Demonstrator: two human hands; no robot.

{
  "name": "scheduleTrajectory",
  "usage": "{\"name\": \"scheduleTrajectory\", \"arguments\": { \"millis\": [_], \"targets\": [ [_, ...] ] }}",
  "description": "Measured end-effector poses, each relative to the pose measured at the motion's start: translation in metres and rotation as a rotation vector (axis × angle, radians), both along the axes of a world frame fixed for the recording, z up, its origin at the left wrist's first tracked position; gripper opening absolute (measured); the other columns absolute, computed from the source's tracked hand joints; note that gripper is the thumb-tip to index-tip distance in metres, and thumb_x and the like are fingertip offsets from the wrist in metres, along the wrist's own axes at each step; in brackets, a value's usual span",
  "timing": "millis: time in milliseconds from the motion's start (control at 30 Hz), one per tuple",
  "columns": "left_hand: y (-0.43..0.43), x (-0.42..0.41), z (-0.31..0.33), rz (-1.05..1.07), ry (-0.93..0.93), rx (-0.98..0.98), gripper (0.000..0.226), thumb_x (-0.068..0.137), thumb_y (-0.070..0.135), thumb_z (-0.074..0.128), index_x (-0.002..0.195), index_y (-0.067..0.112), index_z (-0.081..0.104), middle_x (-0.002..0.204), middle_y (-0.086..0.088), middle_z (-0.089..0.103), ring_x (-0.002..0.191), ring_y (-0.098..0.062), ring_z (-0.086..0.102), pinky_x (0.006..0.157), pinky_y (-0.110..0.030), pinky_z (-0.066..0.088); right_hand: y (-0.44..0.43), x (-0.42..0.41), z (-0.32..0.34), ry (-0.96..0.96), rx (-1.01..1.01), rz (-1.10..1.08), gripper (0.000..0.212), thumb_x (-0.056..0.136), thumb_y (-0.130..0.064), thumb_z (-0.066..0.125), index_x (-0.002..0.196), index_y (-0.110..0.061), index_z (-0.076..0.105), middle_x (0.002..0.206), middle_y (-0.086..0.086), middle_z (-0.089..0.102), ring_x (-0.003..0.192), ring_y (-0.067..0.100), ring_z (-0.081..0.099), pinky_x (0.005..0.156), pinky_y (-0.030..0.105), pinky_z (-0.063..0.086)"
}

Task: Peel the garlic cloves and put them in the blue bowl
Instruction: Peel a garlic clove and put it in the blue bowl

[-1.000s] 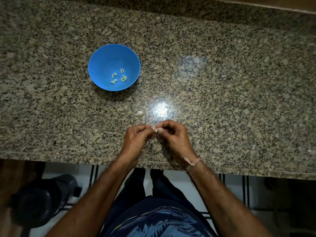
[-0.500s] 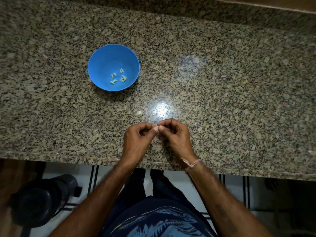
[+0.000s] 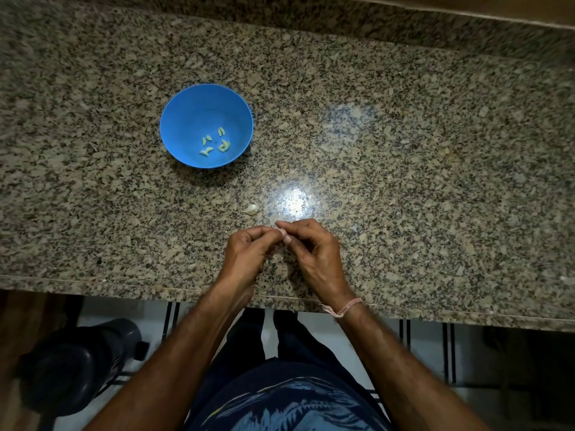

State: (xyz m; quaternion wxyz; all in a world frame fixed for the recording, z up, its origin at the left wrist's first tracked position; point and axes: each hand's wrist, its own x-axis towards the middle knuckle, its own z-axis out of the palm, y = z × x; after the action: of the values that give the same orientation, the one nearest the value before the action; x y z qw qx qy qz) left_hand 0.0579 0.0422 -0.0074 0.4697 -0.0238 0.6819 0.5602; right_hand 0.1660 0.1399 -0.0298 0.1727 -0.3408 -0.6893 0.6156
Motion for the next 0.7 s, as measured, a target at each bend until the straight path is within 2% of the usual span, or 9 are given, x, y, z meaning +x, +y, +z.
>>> {"name": "scheduleTrajectory", "arguments": {
  "millis": [100,200,233,300,333,400,567,700],
  "targets": [
    [0.0016,0.0022,0.0002,0.016,-0.017,-0.006,0.006,0.092,0.016,0.075,0.088,0.012,0.078,0.089,-0.004,0.077,0.072,-0.003,0.063,0.052,-0.011,0.042,0.0005,0.0000,-0.0007,0.013,-0.047,-0.021,0.022,0.095,-0.012,0.073,0.116,-0.009,0.078,0.103,0.008,0.070,0.102,0.021,0.068,0.089,0.033,0.059],
    [0.0012,0.0047,0.0025,0.011,0.034,0.023,0.010,0.094,0.012,0.072,0.095,0.003,0.076,0.088,-0.003,0.078,0.073,0.002,0.069,0.059,-0.009,0.048,0.0032,0.0023,0.0001,0.041,-0.154,-0.067,0.020,0.092,-0.011,0.076,0.111,-0.007,0.079,0.106,0.011,0.071,0.105,0.026,0.069,0.093,0.040,0.059],
    [0.0009,0.0048,0.0033,0.003,0.048,0.036,0.011,0.095,0.011,0.071,0.097,0.001,0.076,0.090,-0.004,0.078,0.079,-0.001,0.071,0.067,-0.012,0.052,0.0038,0.0030,0.0004,0.060,-0.199,-0.082,0.019,0.091,-0.010,0.077,0.109,-0.005,0.079,0.107,0.012,0.072,0.106,0.028,0.070,0.095,0.044,0.060],
    [-0.0008,0.0036,0.0025,-0.022,0.085,0.054,0.013,0.096,0.012,0.070,0.100,0.002,0.077,0.097,-0.008,0.079,0.096,-0.014,0.075,0.087,-0.028,0.059,0.0040,0.0035,0.0017,0.084,-0.266,-0.106,0.017,0.090,-0.007,0.078,0.105,-0.002,0.077,0.107,0.013,0.074,0.107,0.029,0.071,0.095,0.047,0.060],
    [-0.0017,0.0028,0.0026,-0.043,0.115,0.053,0.013,0.097,0.015,0.071,0.100,0.004,0.078,0.099,-0.008,0.079,0.101,-0.019,0.075,0.094,-0.036,0.059,0.0040,0.0037,0.0021,0.087,-0.282,-0.118,0.015,0.089,-0.006,0.079,0.103,-0.001,0.076,0.106,0.013,0.075,0.105,0.029,0.072,0.094,0.045,0.060],
    [-0.0027,0.0015,0.0020,-0.078,0.191,0.029,0.013,0.096,0.020,0.072,0.099,0.009,0.080,0.099,-0.006,0.080,0.101,-0.021,0.075,0.097,-0.044,0.059,0.0046,0.0046,0.0029,0.090,-0.289,-0.130,0.014,0.089,-0.004,0.078,0.102,0.000,0.075,0.104,0.012,0.076,0.103,0.028,0.073,0.093,0.043,0.060],
    [-0.0027,0.0038,0.0009,-0.124,0.421,-0.080,0.013,0.093,0.033,0.075,0.096,0.022,0.081,0.091,0.004,0.078,0.090,-0.016,0.074,0.085,-0.045,0.062,0.0065,0.0052,0.0034,0.083,-0.256,-0.090,0.013,0.093,-0.011,0.077,0.105,-0.005,0.077,0.104,0.011,0.077,0.104,0.031,0.073,0.096,0.052,0.059],
    [0.0000,0.0090,0.0010,-0.138,0.548,-0.139,0.013,0.093,0.036,0.075,0.094,0.023,0.078,0.087,0.009,0.075,0.081,-0.008,0.070,0.073,-0.034,0.060,0.0073,0.0044,0.0017,0.068,-0.273,-0.111,0.013,0.093,-0.010,0.076,0.104,-0.004,0.077,0.104,0.012,0.077,0.103,0.032,0.074,0.096,0.056,0.058]
  ]
}}
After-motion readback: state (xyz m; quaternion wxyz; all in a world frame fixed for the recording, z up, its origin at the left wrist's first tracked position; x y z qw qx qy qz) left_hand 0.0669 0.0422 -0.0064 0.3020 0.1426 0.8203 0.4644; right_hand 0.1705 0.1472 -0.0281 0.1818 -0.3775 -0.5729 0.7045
